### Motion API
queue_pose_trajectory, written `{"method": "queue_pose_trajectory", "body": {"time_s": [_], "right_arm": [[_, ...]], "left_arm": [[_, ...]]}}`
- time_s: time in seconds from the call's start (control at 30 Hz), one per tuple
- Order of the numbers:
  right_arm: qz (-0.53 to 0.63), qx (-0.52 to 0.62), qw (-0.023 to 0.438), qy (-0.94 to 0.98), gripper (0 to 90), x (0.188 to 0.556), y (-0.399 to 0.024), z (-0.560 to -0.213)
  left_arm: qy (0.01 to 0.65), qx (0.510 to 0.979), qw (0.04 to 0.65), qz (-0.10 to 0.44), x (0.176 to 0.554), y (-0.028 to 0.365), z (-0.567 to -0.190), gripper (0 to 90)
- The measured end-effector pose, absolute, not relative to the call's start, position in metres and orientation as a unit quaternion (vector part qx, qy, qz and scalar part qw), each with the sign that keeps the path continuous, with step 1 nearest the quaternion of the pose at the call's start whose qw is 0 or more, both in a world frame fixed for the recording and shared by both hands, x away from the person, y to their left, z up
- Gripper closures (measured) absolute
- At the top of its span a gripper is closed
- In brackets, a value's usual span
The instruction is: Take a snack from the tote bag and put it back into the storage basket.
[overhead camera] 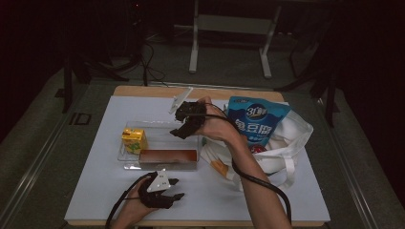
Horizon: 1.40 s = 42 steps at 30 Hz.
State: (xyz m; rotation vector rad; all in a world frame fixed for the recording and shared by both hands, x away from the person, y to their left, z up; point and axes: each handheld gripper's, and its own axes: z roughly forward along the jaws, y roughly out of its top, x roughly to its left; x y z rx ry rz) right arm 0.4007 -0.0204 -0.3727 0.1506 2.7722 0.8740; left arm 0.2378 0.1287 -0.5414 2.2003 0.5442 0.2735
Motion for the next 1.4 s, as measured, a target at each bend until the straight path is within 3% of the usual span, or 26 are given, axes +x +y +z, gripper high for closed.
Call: {"method": "queue_pose_trajectory", "body": {"time_s": [0.27,0.5,0.73,1.4], "right_arm": [[0.301,0.047,0.134,0.943,41.0,0.398,-0.044,-0.358],[0.292,0.047,0.147,0.944,54.0,0.398,-0.071,-0.341],[0.282,0.051,0.161,0.945,56.6,0.397,-0.091,-0.33],[0.308,0.092,0.196,0.926,50.2,0.402,-0.15,-0.294]], "left_arm": [[0.216,0.877,0.414,0.112,0.237,0.128,-0.541,46.0],[0.216,0.877,0.413,0.114,0.237,0.128,-0.542,46.0],[0.216,0.877,0.414,0.112,0.237,0.128,-0.542,45.9],[0.217,0.878,0.412,0.111,0.238,0.127,-0.542,45.7]]}}
